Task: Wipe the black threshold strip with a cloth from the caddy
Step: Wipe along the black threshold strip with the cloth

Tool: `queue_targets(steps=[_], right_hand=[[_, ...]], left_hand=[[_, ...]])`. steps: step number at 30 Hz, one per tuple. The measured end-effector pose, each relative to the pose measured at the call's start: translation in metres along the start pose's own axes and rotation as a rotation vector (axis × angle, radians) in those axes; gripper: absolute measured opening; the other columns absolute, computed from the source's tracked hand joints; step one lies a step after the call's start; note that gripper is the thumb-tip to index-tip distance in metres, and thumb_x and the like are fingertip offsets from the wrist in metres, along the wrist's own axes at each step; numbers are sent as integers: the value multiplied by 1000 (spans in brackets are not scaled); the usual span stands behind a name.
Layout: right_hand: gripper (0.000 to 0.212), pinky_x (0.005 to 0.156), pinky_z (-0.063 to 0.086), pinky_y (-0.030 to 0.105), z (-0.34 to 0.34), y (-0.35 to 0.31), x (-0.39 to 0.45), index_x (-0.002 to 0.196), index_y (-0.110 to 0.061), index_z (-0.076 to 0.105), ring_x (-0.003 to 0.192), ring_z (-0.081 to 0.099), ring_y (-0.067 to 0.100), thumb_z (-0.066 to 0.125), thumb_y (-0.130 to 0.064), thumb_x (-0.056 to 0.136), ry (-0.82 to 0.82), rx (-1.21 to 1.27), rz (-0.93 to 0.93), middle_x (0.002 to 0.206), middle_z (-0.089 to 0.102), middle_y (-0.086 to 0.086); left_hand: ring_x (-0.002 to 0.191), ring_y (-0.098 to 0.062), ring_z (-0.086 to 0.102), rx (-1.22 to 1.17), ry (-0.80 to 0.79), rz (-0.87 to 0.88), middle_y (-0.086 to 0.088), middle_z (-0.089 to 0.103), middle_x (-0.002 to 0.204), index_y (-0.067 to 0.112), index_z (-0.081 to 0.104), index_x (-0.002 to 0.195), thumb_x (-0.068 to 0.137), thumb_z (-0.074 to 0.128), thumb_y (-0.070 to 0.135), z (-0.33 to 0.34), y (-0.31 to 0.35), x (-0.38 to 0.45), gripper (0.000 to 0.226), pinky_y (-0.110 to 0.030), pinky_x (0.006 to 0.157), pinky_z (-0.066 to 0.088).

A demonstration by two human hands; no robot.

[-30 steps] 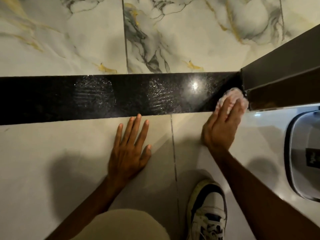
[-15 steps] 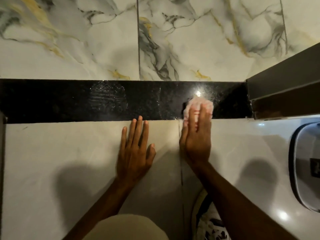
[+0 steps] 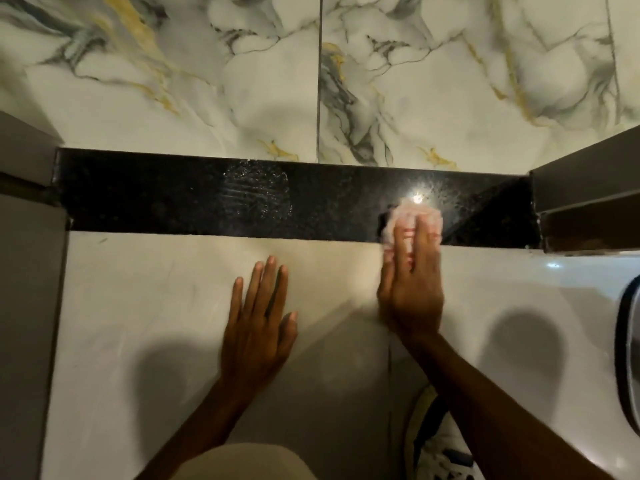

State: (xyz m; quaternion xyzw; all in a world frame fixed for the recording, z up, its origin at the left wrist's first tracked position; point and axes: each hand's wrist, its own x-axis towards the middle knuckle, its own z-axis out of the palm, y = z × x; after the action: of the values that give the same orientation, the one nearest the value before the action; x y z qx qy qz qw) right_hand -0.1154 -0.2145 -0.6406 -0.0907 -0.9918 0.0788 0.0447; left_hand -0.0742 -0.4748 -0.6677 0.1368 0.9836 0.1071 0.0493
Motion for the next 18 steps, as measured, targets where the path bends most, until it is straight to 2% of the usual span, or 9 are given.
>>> queue_targets(steps=[2, 4, 6, 9, 11, 13, 15, 18], right_hand=[[59, 138, 23, 53, 1, -13, 32, 169, -3, 28, 167, 19, 40, 40, -29, 118, 20, -6, 192, 178, 22, 23], [62, 140, 14, 52, 13, -42, 72, 172, -7, 19, 169, 10, 37, 32, -37, 118, 4, 73, 280, 181, 13, 19], [63, 141, 12, 52, 27, -81, 96, 173, -15, 17, 170, 7, 35, 29, -41, 118, -56, 143, 142, 182, 10, 16], [61, 141, 15, 51, 35, -117, 78, 173, -17, 18, 171, 8, 32, 28, -40, 117, -133, 133, -300, 182, 10, 16], [58, 140, 19, 52, 28, -108, 38, 172, -16, 25, 170, 11, 31, 35, -35, 117, -138, 138, -404, 181, 15, 16], [55, 138, 25, 51, 17, -83, 4, 168, -14, 35, 169, 18, 30, 45, -30, 116, -79, 149, -311, 179, 25, 15], [55, 137, 28, 51, 13, -71, 4, 167, -12, 36, 169, 20, 30, 47, -27, 116, -42, 105, -172, 177, 27, 17], [60, 141, 15, 50, 20, -106, 53, 171, -10, 23, 170, 12, 34, 38, -32, 118, -49, 112, 56, 180, 16, 19]], left_hand=[[168, -35, 22, 0, 8, -17, -16, 21, 182, 11, 27, 172, 112, 25, 49, -1, -6, -3, 71, -54, 138, 11], [170, -33, 17, -8, 19, -10, -15, 19, 182, 13, 24, 173, 111, 30, 50, 2, -6, -2, 72, -53, 139, 9], [170, -31, 16, -18, 19, -1, -14, 18, 183, 13, 23, 173, 111, 32, 49, 5, -5, -2, 72, -53, 140, 9], [169, -32, 20, -8, -8, -1, -14, 21, 182, 14, 26, 172, 112, 25, 51, 4, -10, -6, 71, -55, 138, 16], [168, -33, 23, 5, -24, -12, -13, 23, 181, 16, 28, 172, 113, 23, 52, -3, -24, -13, 70, -59, 135, 23], [168, -33, 24, 10, -22, -32, -11, 24, 181, 18, 29, 172, 113, 24, 53, -9, -40, -23, 69, -63, 133, 27], [168, -33, 24, 19, 2, -51, -10, 24, 182, 19, 30, 172, 113, 25, 54, -13, -54, -29, 68, -63, 134, 26], [170, -30, 19, 14, 33, -62, -8, 21, 183, 22, 26, 173, 112, 28, 55, -9, -57, -31, 69, -57, 138, 15]])
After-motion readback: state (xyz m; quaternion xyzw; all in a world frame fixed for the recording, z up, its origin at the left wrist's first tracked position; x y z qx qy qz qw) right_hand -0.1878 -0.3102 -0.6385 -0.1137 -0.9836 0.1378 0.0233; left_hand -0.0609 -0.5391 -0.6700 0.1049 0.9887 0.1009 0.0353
